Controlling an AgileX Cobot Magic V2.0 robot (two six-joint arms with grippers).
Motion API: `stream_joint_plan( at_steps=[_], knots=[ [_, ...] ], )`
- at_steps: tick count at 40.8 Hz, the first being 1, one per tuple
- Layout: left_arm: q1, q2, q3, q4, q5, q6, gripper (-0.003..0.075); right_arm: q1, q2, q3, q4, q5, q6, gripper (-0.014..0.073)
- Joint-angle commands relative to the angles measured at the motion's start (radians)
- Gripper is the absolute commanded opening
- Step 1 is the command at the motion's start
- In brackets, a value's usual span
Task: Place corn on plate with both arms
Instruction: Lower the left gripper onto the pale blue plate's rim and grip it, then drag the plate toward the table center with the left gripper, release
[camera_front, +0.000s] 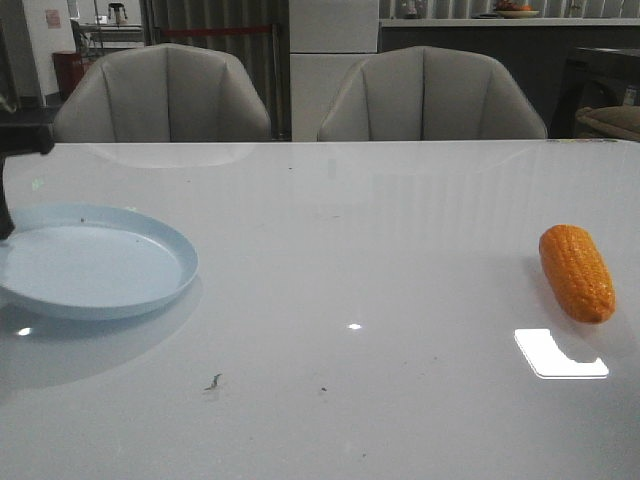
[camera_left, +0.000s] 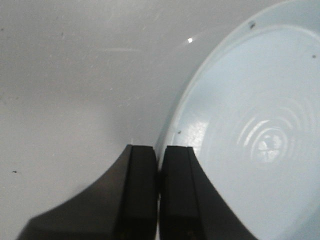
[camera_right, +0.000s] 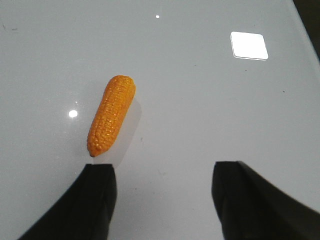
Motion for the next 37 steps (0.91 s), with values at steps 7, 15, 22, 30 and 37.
stream_joint_plan(
  at_steps=[7,15,22,30,37],
  knots=[
    [-0.057,-0.049,-0.241,-0.15,0.134,-0.002,0.0099,0.001,0.005,-0.027,-0.012,-0.058,-0.002,0.0523],
    [-0.178,-0.049,-0.305,-0.162,0.151,-0.002,0.0099,0.001,0.005,-0.027,-0.012,-0.058,-0.002,0.0523],
    [-0.29,-0.021,-0.305,-0.162,0.145,-0.004,0.0099,0.001,0.005,-0.027,-0.012,-0.058,-0.002,0.0523],
    [-0.369,0.056,-0.305,-0.155,0.165,-0.009,0.0099,0.001,0.005,-0.027,-0.012,-0.052,-0.002,0.0523],
    [-0.393,0.119,-0.305,-0.123,0.155,-0.009,0.0099,0.001,0.005,-0.027,-0.012,-0.039,-0.002,0.0523]
  ],
)
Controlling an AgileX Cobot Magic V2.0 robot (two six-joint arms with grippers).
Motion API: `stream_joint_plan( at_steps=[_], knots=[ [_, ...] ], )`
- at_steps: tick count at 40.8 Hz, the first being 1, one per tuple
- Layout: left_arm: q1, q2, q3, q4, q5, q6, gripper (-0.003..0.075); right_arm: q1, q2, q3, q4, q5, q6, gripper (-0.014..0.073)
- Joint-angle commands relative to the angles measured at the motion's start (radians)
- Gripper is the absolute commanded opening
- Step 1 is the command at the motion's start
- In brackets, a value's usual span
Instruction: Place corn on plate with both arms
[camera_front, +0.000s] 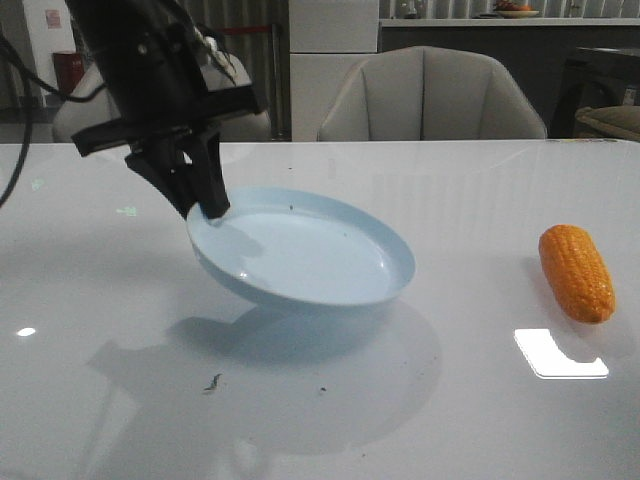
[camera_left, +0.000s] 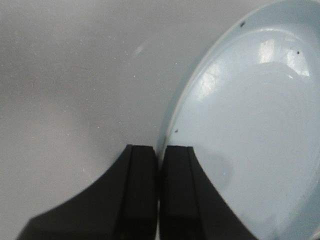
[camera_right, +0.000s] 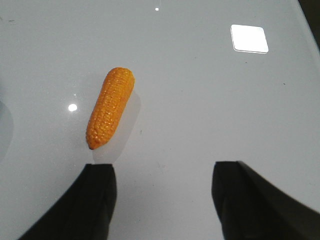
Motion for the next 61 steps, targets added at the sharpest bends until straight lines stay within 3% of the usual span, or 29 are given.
stream_joint_plan(
  at_steps=[1,9,23,35,41,53,61],
  knots=[
    [-0.012,-0.033,-0.031,-0.006,-0.026,-0.009,0.0099,0.001,0.005,-0.027,-0.012,-0.059,-0.002,0.0523],
    [-0.014,0.015,-0.031,0.001,-0.051,-0.009,0.0127,0.001,0.005,-0.027,-0.012,-0.053,-0.002,0.0523],
    [-0.014,0.047,-0.05,0.045,-0.061,-0.005,0.0391,0.001,0.005,-0.027,-0.012,-0.047,-0.002,0.0523],
    [-0.014,0.037,-0.326,0.156,0.126,0.005,0.0386,0.001,0.005,-0.027,0.014,-0.062,-0.002,0.0523],
    [-0.014,-0.037,-0.415,0.232,0.117,0.005,0.0386,0.001,0.005,-0.027,0.029,-0.066,-0.002,0.0523],
    [-0.014,-0.327,-0.411,0.417,0.123,0.005,0.0386,0.001,0.017,-0.027,0.029,-0.066,-0.002,0.0523],
    [-0.014,-0.532,-0.288,0.476,0.062,0.005,0.0386,0.001,0.051,-0.027,0.032,-0.066,-0.002,0.0523]
  ],
)
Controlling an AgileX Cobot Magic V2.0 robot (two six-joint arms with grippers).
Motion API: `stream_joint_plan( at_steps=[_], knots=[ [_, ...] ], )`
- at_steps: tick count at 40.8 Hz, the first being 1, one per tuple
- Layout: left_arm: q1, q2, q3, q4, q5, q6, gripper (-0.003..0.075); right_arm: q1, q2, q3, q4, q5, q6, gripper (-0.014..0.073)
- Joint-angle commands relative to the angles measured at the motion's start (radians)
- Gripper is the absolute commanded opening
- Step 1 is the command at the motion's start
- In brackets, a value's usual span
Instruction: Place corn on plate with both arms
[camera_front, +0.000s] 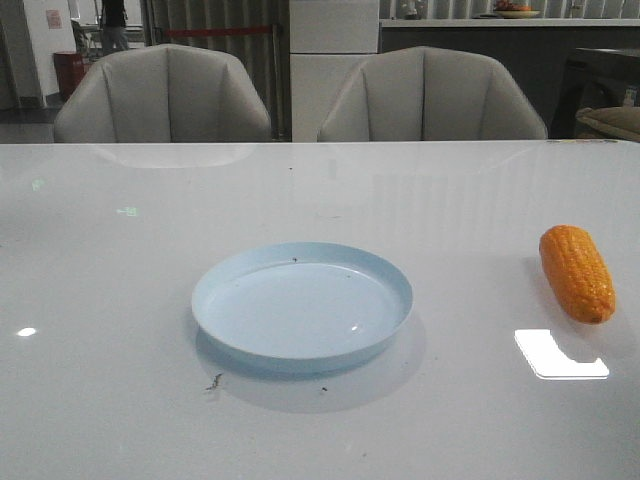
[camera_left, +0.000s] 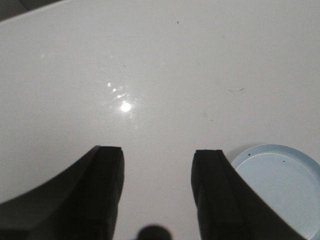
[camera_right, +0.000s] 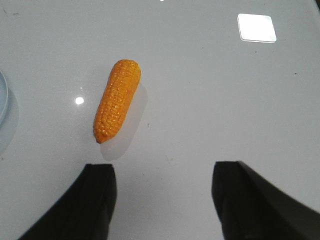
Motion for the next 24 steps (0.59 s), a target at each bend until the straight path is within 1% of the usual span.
stream_joint_plan(
  at_steps=[1,5,7,8,13,18,24],
  knots=[
    [-0.005,-0.149,0.069,0.042,-0.066,0.0,0.0386,0.001,0.023,-0.027,0.004,-0.072,-0.002,0.0523],
    [0.002,-0.262,0.239,0.121,-0.151,-0.061,0.0386,0.001,0.046,-0.027,0.008,-0.072,-0.002,0.0523],
    [0.014,-0.319,0.352,0.152,-0.182,-0.105,0.0386,0.001,0.059,-0.027,0.014,-0.072,-0.002,0.0523],
    [0.017,-0.343,0.381,0.162,-0.195,-0.128,0.0386,0.001,0.067,-0.027,0.019,-0.072,0.002,0.0523],
    [0.057,-0.471,0.626,0.167,-0.248,-0.223,0.0386,0.001,0.126,-0.027,0.034,-0.102,0.038,0.0523],
    [0.074,-0.579,0.852,0.165,-0.303,-0.232,0.0386,0.001,0.245,-0.064,0.034,-0.133,0.044,0.0524],
    [0.074,-0.684,1.039,0.165,-0.37,-0.232,0.0386,0.001,0.407,-0.165,0.034,-0.136,0.044,0.0524]
  ],
)
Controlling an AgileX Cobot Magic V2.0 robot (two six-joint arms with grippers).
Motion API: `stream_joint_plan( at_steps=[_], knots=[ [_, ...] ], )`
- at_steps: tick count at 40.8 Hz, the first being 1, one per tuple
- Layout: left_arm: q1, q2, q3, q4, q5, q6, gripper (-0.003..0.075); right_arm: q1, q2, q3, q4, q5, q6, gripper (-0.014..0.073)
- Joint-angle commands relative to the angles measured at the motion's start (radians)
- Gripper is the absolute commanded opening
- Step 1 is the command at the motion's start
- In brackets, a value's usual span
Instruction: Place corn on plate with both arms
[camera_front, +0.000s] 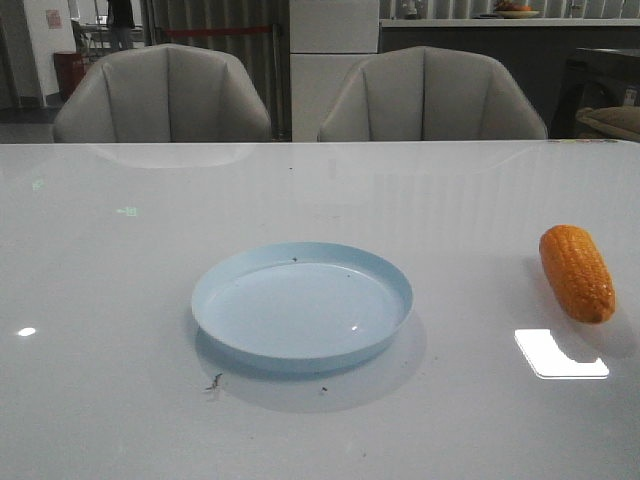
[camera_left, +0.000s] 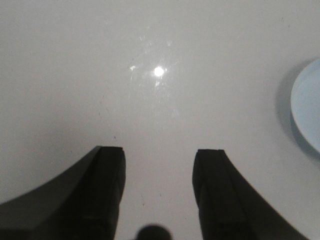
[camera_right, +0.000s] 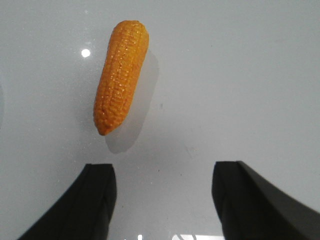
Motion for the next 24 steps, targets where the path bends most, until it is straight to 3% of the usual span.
stream_joint_plan(
  at_steps=[1,9,18,24],
  knots=[
    [0.003,-0.081,0.081,0.019,-0.12,-0.017,0.0386,0.001,0.101,-0.11,-0.003,-0.076,0.003,0.0524],
    [0.003,-0.169,0.219,0.019,-0.199,-0.057,0.0386,0.023,0.333,-0.288,0.018,-0.074,0.003,0.0524],
    [0.003,-0.184,0.233,0.015,-0.2,-0.059,0.0386,0.08,0.543,-0.449,0.029,-0.086,0.003,0.0528],
    [0.003,-0.184,0.233,0.015,-0.2,-0.059,0.0386,0.083,0.643,-0.488,0.031,-0.08,0.004,0.0587]
  ],
)
